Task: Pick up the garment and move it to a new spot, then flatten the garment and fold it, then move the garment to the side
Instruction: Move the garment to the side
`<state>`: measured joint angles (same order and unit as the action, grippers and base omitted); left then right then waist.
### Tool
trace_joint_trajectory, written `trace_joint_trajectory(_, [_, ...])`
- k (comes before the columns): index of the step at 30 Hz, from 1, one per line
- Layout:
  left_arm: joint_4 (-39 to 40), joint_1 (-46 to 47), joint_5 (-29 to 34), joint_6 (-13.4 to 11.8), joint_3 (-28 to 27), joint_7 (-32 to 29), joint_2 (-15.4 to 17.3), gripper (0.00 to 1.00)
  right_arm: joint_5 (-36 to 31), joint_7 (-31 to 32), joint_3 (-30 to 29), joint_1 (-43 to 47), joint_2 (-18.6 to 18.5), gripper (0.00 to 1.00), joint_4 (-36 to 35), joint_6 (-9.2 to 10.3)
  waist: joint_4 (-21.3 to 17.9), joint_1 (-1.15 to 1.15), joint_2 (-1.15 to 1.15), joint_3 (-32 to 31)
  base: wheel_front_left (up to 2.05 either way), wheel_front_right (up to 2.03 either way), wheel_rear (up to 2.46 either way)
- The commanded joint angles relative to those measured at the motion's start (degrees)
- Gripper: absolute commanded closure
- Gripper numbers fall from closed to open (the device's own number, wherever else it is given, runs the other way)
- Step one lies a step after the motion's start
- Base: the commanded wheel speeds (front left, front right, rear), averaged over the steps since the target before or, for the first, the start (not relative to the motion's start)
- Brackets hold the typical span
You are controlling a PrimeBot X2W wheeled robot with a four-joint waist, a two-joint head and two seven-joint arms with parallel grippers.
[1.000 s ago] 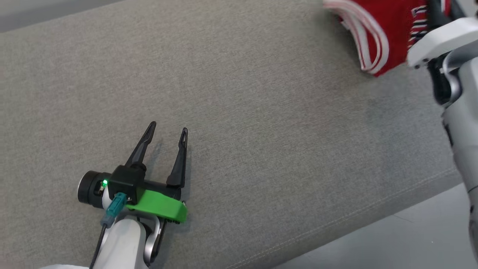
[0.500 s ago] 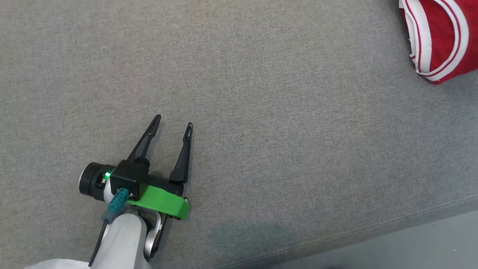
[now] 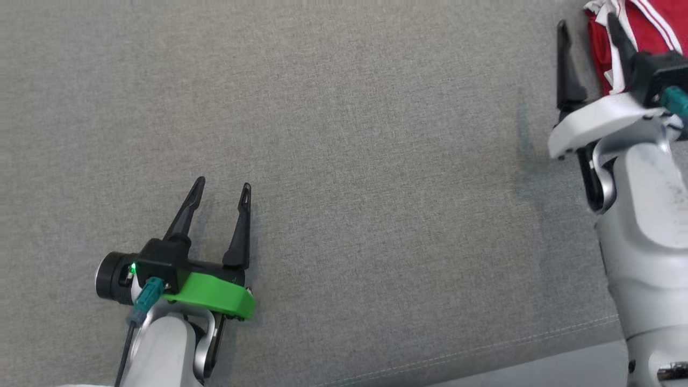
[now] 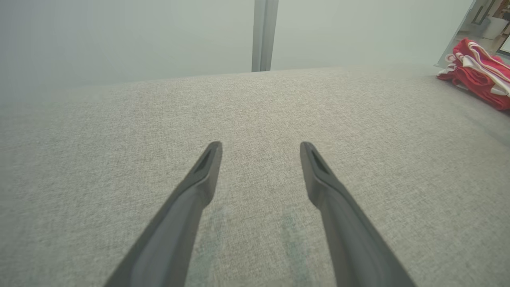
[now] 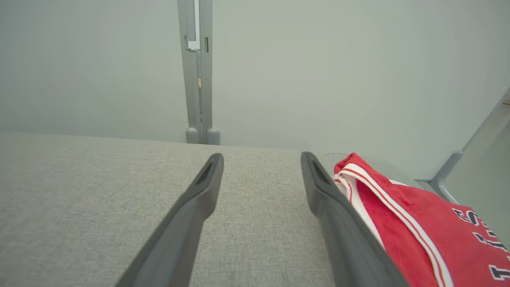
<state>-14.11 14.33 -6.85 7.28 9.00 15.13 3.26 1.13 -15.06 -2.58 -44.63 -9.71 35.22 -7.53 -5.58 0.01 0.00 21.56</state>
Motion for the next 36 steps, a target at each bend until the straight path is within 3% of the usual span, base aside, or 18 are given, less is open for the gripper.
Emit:
trace_joint_trajectory(1, [-0.3, -0.9, 0.0, -0.3, -0.6, 0.0, 0.2, 0.00, 1.2, -0.1, 0.8, 1.6, 0.0, 0.00, -0.9, 0.09, 1.0, -0.01, 0.00, -2.4, 0.00, 0.00, 0.00])
trace_joint_trajectory(8, [-2.4, -3.8, -0.4, -1.6, -4.3, 0.0, -0.2, 0.00, 7.4, -0.1, 8.0, 12.9, 1.7, 0.00, -4.6, 0.09, 3.1, -0.01, 0.00, -7.9, 0.00, 0.00, 0.00])
trace_joint_trajectory(18, [-5.5, -7.9, -1.4, -3.1, -7.7, 0.0, -0.3, 0.00, 8.6, -0.1, 10.6, 24.4, 4.5, 0.00, -7.5, 0.09, 6.1, -0.01, 0.00, -14.1, 0.00, 0.00, 0.00])
trace_joint_trajectory(25, [-7.5, -9.8, -1.8, -4.3, -8.2, 0.0, -0.3, 0.00, 6.5, -0.1, 10.4, 29.6, 5.5, 0.00, -8.1, 0.09, 7.5, -0.01, 0.00, -17.6, 0.00, 0.00, 0.00])
trace_joint_trajectory(36, [-8.4, -11.5, -1.3, -5.1, -9.7, 0.0, -0.3, 0.00, 1.4, -0.1, 4.9, 33.4, 6.3, 0.00, -8.8, 0.09, 7.6, -0.01, 0.00, -21.4, 0.00, 0.00, 0.00])
